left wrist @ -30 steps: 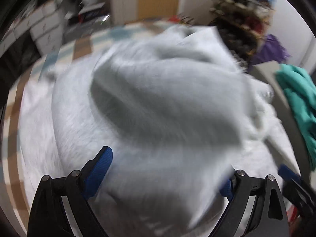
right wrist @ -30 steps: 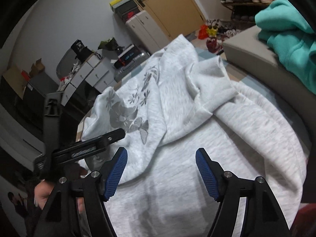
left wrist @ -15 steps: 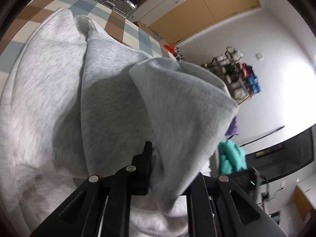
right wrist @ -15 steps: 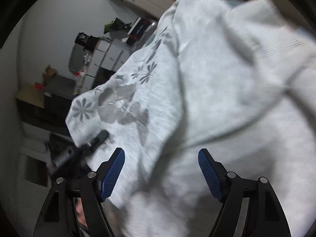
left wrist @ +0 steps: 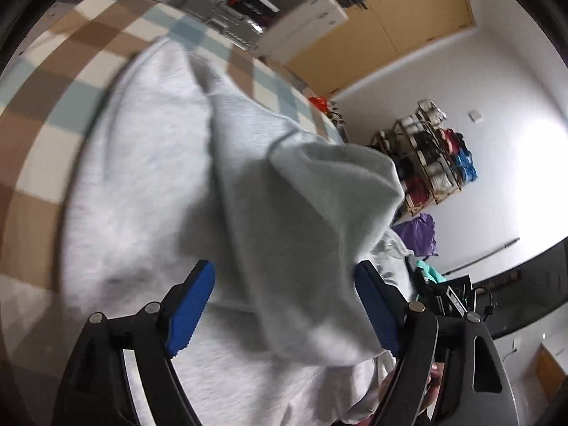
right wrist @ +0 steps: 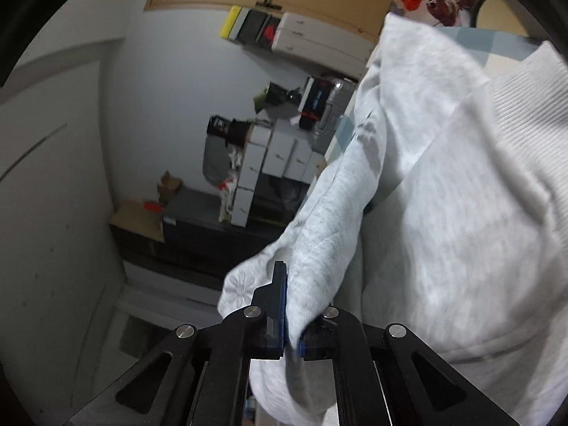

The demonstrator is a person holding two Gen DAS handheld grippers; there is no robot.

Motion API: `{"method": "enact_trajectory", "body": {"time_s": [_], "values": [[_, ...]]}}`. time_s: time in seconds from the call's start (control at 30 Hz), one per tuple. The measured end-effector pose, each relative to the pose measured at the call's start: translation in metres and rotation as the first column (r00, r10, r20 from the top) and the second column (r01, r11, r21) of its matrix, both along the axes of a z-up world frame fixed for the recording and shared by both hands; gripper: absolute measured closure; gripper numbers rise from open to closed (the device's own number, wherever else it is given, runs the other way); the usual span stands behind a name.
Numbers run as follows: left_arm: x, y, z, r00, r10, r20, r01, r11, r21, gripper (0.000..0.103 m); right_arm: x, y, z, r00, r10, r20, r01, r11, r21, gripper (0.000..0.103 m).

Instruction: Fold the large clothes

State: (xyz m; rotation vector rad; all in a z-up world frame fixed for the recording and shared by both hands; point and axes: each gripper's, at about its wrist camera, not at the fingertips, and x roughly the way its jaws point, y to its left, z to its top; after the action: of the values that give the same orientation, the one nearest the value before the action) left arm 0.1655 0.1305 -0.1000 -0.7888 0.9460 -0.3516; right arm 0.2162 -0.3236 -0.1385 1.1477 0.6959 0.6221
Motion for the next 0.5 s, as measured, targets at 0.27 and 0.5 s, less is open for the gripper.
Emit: {"method": "enact_trajectory", "body": {"time_s": [0.27,0.5], "values": [[0.032,-0.032,-0.057,0.987,-0.005,-0.163,-0.012,0.994,-0.105,0.026,-0.003,-0.004,-0.007,0.998,-0.006,-0.068,0.008,0.999,0.041,0.098],[0.04,-0.046,-0.048,0.982,0.086,-0.169,-0.073,0.994,0.078,0.078,0.001,-0.001,-0.005,0.997,0.004,-0.077,-0.01,0.997,-0.078,0.098]]}}
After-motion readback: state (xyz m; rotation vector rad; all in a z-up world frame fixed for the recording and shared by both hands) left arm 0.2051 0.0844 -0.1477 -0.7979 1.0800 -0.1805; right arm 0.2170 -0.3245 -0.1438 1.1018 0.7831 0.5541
